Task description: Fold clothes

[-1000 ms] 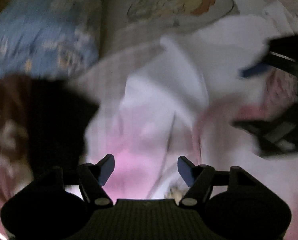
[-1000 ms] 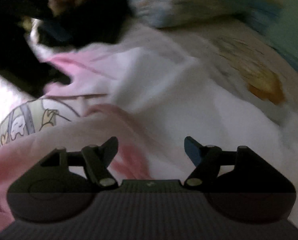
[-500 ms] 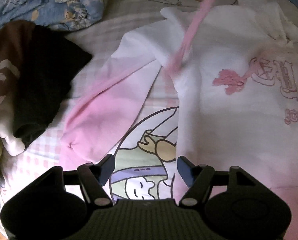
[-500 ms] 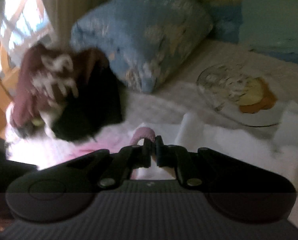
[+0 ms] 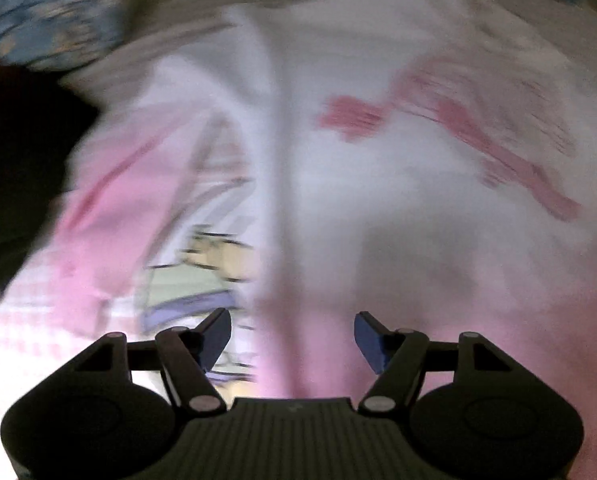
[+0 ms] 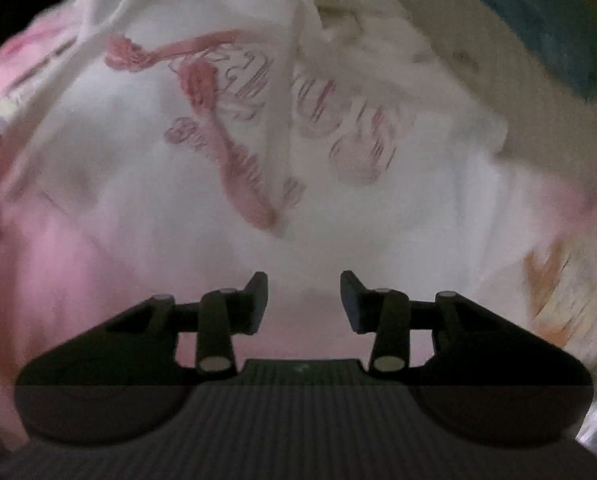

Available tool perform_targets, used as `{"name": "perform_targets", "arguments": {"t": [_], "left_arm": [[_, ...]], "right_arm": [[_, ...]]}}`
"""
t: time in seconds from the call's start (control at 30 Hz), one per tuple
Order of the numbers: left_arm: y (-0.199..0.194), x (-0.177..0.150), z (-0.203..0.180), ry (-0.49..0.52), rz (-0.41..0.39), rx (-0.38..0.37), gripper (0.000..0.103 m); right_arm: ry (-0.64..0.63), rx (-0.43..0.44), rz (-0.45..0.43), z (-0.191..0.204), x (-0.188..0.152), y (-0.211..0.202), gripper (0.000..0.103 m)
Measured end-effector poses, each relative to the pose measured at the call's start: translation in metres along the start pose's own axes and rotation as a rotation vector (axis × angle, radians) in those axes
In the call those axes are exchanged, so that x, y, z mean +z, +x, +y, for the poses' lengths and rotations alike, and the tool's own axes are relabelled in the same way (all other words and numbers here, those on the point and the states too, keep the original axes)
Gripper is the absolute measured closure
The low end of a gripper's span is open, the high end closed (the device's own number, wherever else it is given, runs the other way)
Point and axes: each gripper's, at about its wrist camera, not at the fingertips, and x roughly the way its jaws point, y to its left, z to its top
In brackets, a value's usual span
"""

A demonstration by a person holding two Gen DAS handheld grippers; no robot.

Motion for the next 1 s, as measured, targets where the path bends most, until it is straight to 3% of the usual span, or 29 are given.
{"name": "perform_targets", "arguments": {"t": [0.07, 0.17, 0.23, 0.3, 0.37, 0.47, 0.57, 0.63, 0.7, 0.8, 1.0], "left_arm": [[0.01, -0.012, -0.023, 0.09, 0.022, -0.014, 0.031], [0.048, -0.044, -0.044, 0.242, 0.116, 0.157, 0.031], [0.063, -0.074, -0.041, 0.298, 0.135, 0.26, 0.024], [0.06, -0.092, -0.035, 0.329, 0.161, 0.291, 0.024], [0.052, -0.102, -0.03, 0.327, 0.191, 0.275, 0.026], [0.022, -0.103, -0.031, 0.274, 0.193, 0.151, 0.033], [-0.002, -0.108, -0.04, 0.238, 0.198, 0.019, 0.03], [-0.003, -0.12, -0.053, 0.244, 0.223, -0.043, 0.028], [0.013, -0.14, -0.066, 0.27, 0.29, -0.028, 0.028], [0.044, -0.179, -0.07, 0.327, 0.412, 0.083, 0.02], [0.011, -0.181, -0.043, 0.193, 0.425, 0.085, 0.029]], "right_arm": [[0.079, 0.069, 0.016, 0.01, -0.015, 0.01, 0.056], [0.099, 0.106, 0.117, 0.034, -0.036, 0.041, 0.057], [0.11, 0.089, 0.236, 0.043, -0.058, 0.065, 0.056], [0.146, 0.084, 0.189, 0.039, -0.085, 0.06, 0.055], [0.149, 0.065, 0.22, 0.035, -0.104, 0.05, 0.054], [0.254, 0.025, 0.275, 0.02, -0.125, 0.026, 0.054], [0.301, 0.017, 0.249, 0.011, -0.148, -0.003, 0.054], [0.299, 0.016, 0.291, 0.011, -0.165, -0.006, 0.054], [0.313, 0.011, 0.352, 0.014, -0.185, 0.003, 0.054], [0.345, 0.027, 0.382, 0.014, -0.205, 0.01, 0.053], [0.297, -0.016, 0.422, 0.024, -0.186, 0.007, 0.052]]}}
